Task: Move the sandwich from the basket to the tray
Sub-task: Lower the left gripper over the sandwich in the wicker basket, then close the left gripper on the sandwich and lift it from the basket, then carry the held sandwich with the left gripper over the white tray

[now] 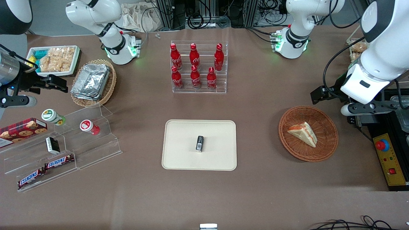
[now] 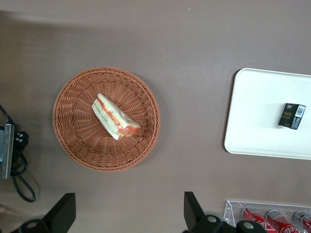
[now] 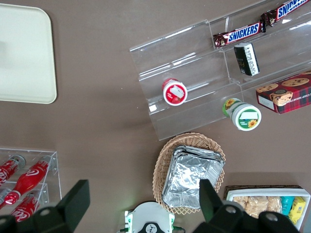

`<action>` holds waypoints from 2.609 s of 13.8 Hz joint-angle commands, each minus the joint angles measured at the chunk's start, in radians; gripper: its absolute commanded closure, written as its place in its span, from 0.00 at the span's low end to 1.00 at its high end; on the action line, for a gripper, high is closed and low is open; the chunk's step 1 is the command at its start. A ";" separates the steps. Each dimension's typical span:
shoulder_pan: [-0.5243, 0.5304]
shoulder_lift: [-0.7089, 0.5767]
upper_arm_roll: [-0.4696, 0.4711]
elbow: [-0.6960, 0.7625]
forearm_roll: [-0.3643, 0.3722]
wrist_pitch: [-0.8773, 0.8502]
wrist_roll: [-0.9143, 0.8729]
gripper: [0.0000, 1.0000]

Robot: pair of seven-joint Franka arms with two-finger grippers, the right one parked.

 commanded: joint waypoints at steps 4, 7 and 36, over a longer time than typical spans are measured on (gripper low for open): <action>0.002 0.026 0.017 0.017 0.012 -0.080 0.015 0.00; 0.044 0.075 0.017 -0.041 0.014 -0.050 -0.085 0.00; -0.036 0.174 -0.131 -0.210 0.046 0.251 -0.530 1.00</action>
